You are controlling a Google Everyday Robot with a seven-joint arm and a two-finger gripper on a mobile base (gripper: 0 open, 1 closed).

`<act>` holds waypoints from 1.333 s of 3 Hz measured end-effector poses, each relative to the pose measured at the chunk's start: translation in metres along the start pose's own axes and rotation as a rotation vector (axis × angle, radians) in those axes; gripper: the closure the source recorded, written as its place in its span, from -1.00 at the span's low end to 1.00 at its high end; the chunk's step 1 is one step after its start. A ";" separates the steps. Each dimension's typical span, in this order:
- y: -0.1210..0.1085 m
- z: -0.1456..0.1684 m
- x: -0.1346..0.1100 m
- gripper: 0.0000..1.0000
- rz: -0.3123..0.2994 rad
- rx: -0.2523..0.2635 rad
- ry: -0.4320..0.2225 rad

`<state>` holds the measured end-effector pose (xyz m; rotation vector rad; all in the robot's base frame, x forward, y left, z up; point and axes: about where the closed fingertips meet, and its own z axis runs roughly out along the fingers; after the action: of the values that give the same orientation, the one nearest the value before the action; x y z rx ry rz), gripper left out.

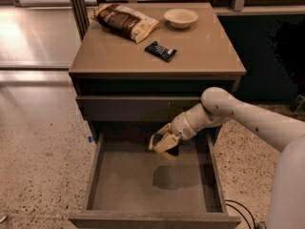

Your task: Pick sponge from middle drawer and place on counter

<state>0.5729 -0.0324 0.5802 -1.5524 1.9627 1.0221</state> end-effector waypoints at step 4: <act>-0.031 -0.102 -0.108 1.00 -0.035 -0.005 -0.118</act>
Offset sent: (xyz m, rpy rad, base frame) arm 0.0983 -0.0264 0.1990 0.1695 -0.0404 -0.0203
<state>0.6431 -0.0452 0.7145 -1.4885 1.8484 1.0798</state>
